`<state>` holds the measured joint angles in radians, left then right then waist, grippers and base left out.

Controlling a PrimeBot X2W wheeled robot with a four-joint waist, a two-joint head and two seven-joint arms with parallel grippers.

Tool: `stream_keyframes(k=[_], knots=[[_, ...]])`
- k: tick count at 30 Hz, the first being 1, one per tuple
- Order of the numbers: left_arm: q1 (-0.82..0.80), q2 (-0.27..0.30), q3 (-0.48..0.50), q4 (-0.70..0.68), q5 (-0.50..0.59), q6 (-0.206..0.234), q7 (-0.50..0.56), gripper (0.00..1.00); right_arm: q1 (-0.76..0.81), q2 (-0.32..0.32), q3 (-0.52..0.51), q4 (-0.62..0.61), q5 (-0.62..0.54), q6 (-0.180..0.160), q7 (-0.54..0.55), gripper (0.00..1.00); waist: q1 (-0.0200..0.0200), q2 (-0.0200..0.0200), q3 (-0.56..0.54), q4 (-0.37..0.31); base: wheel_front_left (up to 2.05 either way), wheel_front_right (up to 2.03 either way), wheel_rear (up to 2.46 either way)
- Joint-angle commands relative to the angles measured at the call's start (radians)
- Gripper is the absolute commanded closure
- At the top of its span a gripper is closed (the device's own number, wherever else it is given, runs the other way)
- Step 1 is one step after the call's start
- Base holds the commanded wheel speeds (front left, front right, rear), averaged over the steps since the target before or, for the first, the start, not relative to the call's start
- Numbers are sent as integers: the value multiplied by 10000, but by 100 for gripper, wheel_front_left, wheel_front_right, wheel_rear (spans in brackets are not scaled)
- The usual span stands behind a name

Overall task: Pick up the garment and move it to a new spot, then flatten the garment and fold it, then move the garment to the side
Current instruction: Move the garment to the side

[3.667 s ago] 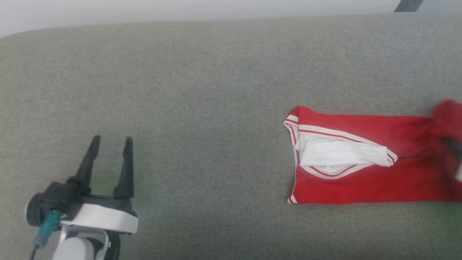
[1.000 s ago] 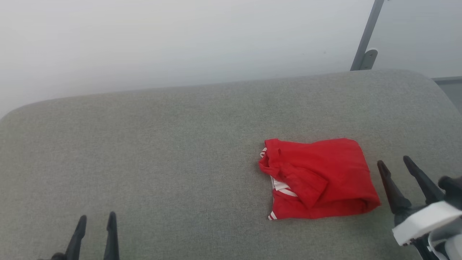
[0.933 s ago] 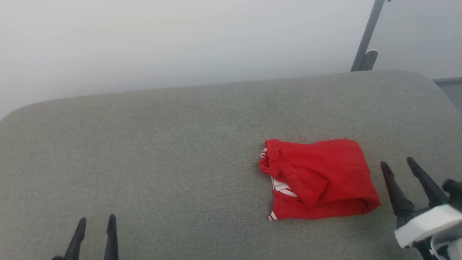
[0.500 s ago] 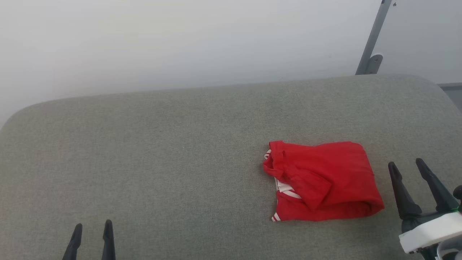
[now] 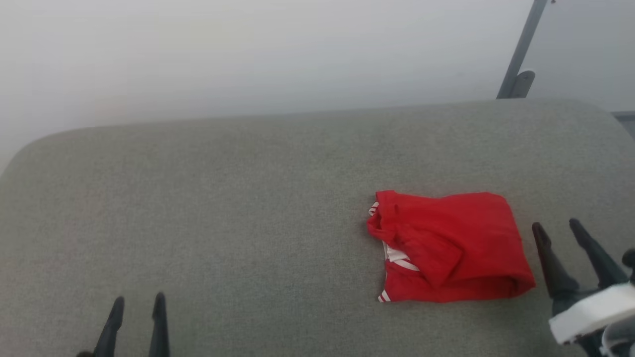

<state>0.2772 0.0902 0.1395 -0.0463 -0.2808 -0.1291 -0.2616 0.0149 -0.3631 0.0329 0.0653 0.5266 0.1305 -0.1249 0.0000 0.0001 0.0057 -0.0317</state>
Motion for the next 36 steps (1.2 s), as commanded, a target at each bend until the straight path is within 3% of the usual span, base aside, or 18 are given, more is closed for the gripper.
stream_keyframes(k=[1,10,14,23,33,34,35,36], knots=[[-395,102,-209,-4,-11,-14,-41,0,-375,-170,-11,21,179,1,465,0,0,-1,235,92,0,0,0],[-2288,509,-1194,369,4,-14,-41,0,-2150,-1266,224,740,280,1,3023,0,0,-1,1500,491,0,0,0],[-3100,558,-1571,515,84,-14,-41,0,-2975,-1907,556,1291,590,1,4833,0,0,-1,2058,641,0,0,0],[-4321,568,-1979,661,183,-14,-41,0,-4110,-2317,940,1996,1965,1,8591,0,0,-1,3131,857,0,0,0],[-4935,691,-2079,744,212,-14,-41,0,-4320,-1898,1422,2469,2107,3,9488,0,0,-1,3854,980,0,0,0],[-4955,692,-2070,747,221,-14,-41,0,-4301,-1887,1502,2483,2112,3,9559,2,0,-1,3880,974,0,0,0],[-4976,697,-2051,749,220,-14,-41,0,-4293,-1881,1574,2467,2133,3,9575,44,0,-1,3899,961,0,0,0],[-4989,707,-2024,755,222,-14,-41,0,-4287,-1859,1594,2461,2141,3,9543,64,0,-1,3906,936,0,0,0]])
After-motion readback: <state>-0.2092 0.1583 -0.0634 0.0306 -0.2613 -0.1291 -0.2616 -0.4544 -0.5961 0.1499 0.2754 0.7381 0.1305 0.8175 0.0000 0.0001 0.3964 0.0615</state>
